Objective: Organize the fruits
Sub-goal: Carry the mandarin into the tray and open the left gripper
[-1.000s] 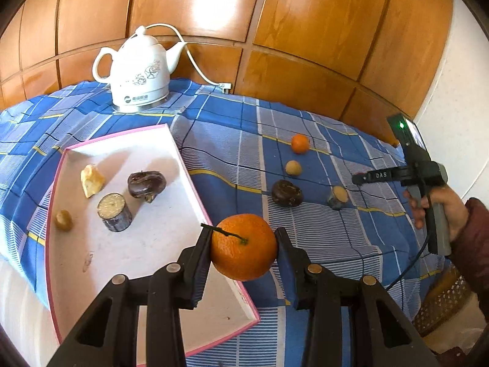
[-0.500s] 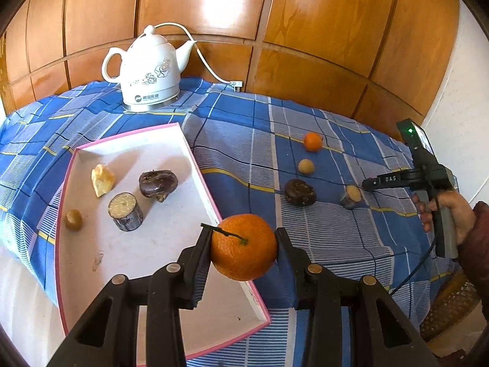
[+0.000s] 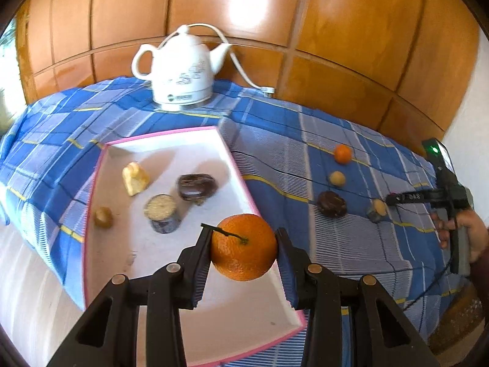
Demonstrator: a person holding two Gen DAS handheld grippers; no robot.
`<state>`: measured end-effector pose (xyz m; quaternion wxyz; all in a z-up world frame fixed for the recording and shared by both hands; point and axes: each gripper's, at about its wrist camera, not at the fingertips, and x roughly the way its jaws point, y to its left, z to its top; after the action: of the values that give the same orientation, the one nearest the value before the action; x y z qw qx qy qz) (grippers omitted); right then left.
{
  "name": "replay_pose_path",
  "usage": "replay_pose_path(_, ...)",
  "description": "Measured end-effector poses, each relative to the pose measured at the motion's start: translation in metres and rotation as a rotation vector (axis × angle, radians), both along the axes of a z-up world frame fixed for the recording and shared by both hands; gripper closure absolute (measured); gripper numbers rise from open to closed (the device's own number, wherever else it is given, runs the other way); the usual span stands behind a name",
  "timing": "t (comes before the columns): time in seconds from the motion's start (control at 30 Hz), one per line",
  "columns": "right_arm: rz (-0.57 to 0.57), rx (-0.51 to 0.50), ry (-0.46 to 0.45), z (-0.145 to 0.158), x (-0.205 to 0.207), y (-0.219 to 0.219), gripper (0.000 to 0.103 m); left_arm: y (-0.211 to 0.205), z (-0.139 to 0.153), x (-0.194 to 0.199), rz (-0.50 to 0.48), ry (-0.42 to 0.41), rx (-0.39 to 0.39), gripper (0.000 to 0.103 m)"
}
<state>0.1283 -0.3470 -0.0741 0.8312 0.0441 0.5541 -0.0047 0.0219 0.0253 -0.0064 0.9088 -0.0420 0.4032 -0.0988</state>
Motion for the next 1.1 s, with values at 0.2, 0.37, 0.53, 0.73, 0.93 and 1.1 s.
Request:
replay_pose_path(0.2, 0.005, 0.004, 0.0, 0.0, 0.0, 0.0, 0.077, 0.05, -0.007, 0.012, 0.146, 0.044, -0.05, 0.062)
replay_pose_path(0.37, 0.017, 0.008, 0.0, 0.001, -0.001, 0.004, 0.077, 0.089, -0.015, 0.026, 0.245, 0.074, -0.084, 0.062)
replay_pose_path(0.53, 0.022, 0.012, -0.003, 0.002, -0.001, 0.006, 0.077, 0.099, -0.027, 0.042, 0.264, 0.092, -0.05, 0.062)
replay_pose_path(0.73, 0.024, 0.011, 0.0, 0.001, 0.0, 0.005, 0.077, 0.103, -0.041, 0.063, 0.266, 0.098, -0.005, 0.059)
replay_pose_path(0.93, 0.023, 0.009, 0.001, 0.0, 0.0, 0.004, 0.077, 0.104, -0.037, 0.056, 0.295, 0.066, -0.001, 0.041)
replay_pose_path(1.1, 0.025, 0.002, -0.003, 0.002, 0.0, 0.007, 0.077, 0.097, -0.029, 0.031, 0.346, 0.025, 0.047, 0.041)
